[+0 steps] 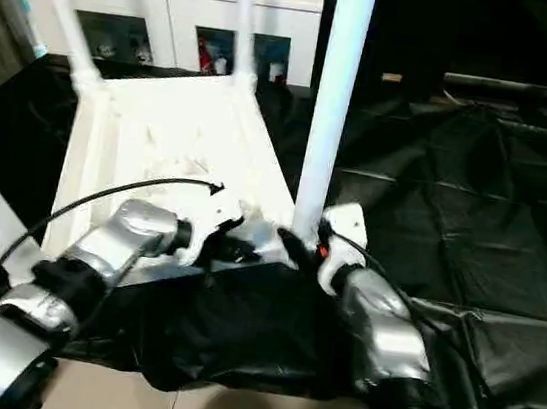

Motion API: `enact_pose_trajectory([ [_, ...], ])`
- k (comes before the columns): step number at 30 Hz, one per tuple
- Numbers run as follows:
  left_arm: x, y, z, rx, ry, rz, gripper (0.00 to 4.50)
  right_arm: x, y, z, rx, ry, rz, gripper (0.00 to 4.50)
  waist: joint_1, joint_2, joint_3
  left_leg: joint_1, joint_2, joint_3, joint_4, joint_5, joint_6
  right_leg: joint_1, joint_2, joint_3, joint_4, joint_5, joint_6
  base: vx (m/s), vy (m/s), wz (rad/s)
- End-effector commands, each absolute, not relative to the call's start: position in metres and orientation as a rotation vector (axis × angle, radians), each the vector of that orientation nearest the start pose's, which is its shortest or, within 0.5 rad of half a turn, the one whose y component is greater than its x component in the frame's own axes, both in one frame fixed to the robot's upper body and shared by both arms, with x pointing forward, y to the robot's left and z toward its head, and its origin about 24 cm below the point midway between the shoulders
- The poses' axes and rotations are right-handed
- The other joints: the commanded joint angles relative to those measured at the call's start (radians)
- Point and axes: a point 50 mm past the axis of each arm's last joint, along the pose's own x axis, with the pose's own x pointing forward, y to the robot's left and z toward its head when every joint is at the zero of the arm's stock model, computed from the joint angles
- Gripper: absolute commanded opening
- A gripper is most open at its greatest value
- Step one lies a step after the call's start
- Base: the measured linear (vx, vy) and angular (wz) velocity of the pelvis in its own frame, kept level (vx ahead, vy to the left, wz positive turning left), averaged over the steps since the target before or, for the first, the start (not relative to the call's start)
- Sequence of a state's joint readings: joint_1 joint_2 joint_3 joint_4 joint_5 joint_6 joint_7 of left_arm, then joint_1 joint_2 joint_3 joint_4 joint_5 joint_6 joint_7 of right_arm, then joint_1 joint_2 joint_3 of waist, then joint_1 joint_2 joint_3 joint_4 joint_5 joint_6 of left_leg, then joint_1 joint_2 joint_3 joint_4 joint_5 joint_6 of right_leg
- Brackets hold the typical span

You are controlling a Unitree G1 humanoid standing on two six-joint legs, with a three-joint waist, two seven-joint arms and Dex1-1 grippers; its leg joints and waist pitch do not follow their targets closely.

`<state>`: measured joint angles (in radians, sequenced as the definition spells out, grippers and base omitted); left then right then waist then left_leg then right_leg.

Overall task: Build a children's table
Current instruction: Rotate leg to tighten

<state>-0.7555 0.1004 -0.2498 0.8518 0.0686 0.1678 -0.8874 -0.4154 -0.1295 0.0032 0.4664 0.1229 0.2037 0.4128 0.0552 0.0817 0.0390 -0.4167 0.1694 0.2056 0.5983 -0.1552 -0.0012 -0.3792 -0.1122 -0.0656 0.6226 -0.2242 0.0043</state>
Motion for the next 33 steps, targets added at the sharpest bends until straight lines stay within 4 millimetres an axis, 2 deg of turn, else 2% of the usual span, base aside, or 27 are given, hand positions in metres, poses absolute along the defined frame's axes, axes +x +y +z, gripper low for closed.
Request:
enact_pose_trajectory([
  [1, 0.343, 0.040, 0.058, 0.242, 0.374, -1.142, 0.00, 0.312, -0.103, 0.015, 0.052, 0.350, 0.570, 2.98, -0.003, -0.014, -0.052, 0.043, 0.060, -0.044, -0.093, -0.415, -0.042, 0.012, -0.057, 0.039, -0.102, -0.282, -0.177, 0.000, 0.000, 0.00],
  [3, 0.340, 0.035, 0.057, 0.236, 0.374, -1.176, 0.00, 0.311, -0.093, 0.021, 0.096, 0.326, 0.650, 3.33, -0.002, -0.013, -0.054, 0.039, 0.060, -0.043, -0.093, -0.386, -0.023, 0.016, -0.054, 0.039, -0.100, -0.237, -0.176, 0.000, 0.000, 0.00],
  [4, 0.339, 0.036, 0.057, 0.237, 0.376, -1.195, 0.00, 0.311, -0.092, 0.024, 0.100, 0.318, 0.678, 3.33, -0.002, -0.013, -0.055, 0.039, 0.060, -0.043, -0.093, -0.378, -0.019, 0.016, -0.054, 0.039, -0.099, -0.222, -0.178, 0.000, 0.000, 0.00],
  [7, 0.335, 0.042, 0.056, 0.251, 0.379, -1.244, 0.00, 0.308, -0.096, 0.027, 0.049, 0.296, 0.746, 3.67, -0.004, -0.011, -0.057, 0.036, 0.062, -0.042, -0.095, -0.359, -0.005, 0.021, -0.051, 0.036, -0.094, -0.181, -0.191, 0.000, 0.000, 0.00],
  [10, 0.331, 0.052, 0.053, 0.266, 0.394, -1.312, 0.00, 0.303, -0.107, 0.030, -0.003, 0.286, 0.838, 3.67, -0.003, -0.013, -0.060, 0.035, 0.063, -0.039, -0.090, -0.317, 0.017, 0.023, -0.051, 0.037, -0.089, -0.100, -0.211, 0.000, 0.000, 0.00],
  [12, 0.328, 0.058, 0.052, 0.276, 0.407, -1.356, 0.00, 0.300, -0.115, 0.032, -0.022, 0.281, 0.891, 3.67, 0.004, -0.013, -0.066, 0.032, 0.061, -0.035, -0.080, -0.234, 0.066, 0.032, -0.052, 0.033, -0.079, 0.011, -0.231, 0.000, 0.000, 0.00],
  [14, 0.325, 0.063, 0.051, 0.281, 0.419, -1.396, 0.00, 0.298, -0.122, 0.034, -0.031, 0.277, 0.928, 3.67, 0.006, -0.016, -0.067, 0.028, 0.061, -0.032, -0.073, -0.184, 0.104, 0.031, -0.052, 0.032, -0.073, 0.065, -0.247, 0.000, 0.000, 0.00],
  [15, 0.321, 0.068, 0.051, 0.285, 0.431, -1.439, 0.00, 0.295, -0.128, 0.036, -0.033, 0.275, 0.963, 3.67, 0.012, -0.014, -0.067, 0.030, 0.062, -0.031, -0.070, -0.179, 0.117, 0.031, -0.054, 0.030, -0.074, 0.055, -0.254, 0.000, 0.000, 0.00],
  [19, 0.318, 0.077, 0.051, 0.298, 0.454, -1.496, 0.00, 0.290, -0.140, 0.041, -0.032, 0.281, 1.039, 3.67, 0.024, -0.011, -0.063, 0.035, 0.069, -0.031, -0.076, -0.216, 0.107, 0.026, -0.050, 0.031, -0.078, -0.024, -0.255, 0.000, 0.000, 0.00],
  [21, 0.315, 0.086, 0.053, 0.310, 0.471, -1.547, 0.00, 0.285, -0.151, 0.047, -0.050, 0.284, 1.097, 3.67, 0.033, -0.010, -0.059, 0.041, 0.073, -0.032, -0.083, -0.263, 0.070, 0.022, -0.049, 0.034, -0.082, -0.081, -0.250, 0.000, 0.000, 0.00],
  [24, 0.313, 0.095, 0.053, 0.324, 0.490, -1.580, 0.00, 0.282, -0.159, 0.050, -0.068, 0.291, 1.134, 3.67, 0.036, -0.006, -0.059, 0.044, 0.074, -0.032, -0.089, -0.300, 0.038, 0.020, -0.049, 0.036, -0.081, -0.095, -0.244, 0.000, 0.000, 0.00],
  [26, 0.312, 0.100, 0.055, 0.334, 0.496, -1.600, 0.00, 0.281, -0.164, 0.052, -0.075, 0.295, 1.155, 3.67, 0.037, -0.010, -0.059, 0.043, 0.073, -0.032, -0.090, -0.310, 0.027, 0.021, -0.051, 0.037, -0.082, -0.097, -0.242, 0.000, 0.000, 0.00],
  [29, 0.311, 0.103, 0.055, 0.331, 0.505, -1.609, 0.00, 0.280, -0.166, 0.053, -0.076, 0.299, 1.170, 3.67, 0.036, -0.010, -0.060, 0.042, 0.070, -0.030, -0.088, -0.293, 0.029, 0.021, -0.052, 0.037, -0.080, -0.083, -0.245, 0.000, 0.000, 0.00],
  [32, 0.311, 0.106, 0.056, 0.333, 0.513, -1.618, 0.00, 0.277, -0.167, 0.053, -0.072, 0.317, 1.207, 3.34, 0.036, -0.014, -0.063, 0.039, 0.069, -0.029, -0.082, -0.257, 0.047, 0.024, -0.052, 0.036, -0.076, -0.046, -0.255, 0.000, 0.000, 0.00],
  [33, 0.310, 0.107, 0.056, 0.332, 0.514, -1.619, 0.00, 0.276, -0.166, 0.053, -0.070, 0.319, 1.212, 3.34, 0.038, -0.013, -0.064, 0.039, 0.070, -0.029, -0.081, -0.242, 0.056, 0.024, -0.053, 0.036, -0.075, -0.033, -0.257, 0.000, 0.000, 0.00],
])
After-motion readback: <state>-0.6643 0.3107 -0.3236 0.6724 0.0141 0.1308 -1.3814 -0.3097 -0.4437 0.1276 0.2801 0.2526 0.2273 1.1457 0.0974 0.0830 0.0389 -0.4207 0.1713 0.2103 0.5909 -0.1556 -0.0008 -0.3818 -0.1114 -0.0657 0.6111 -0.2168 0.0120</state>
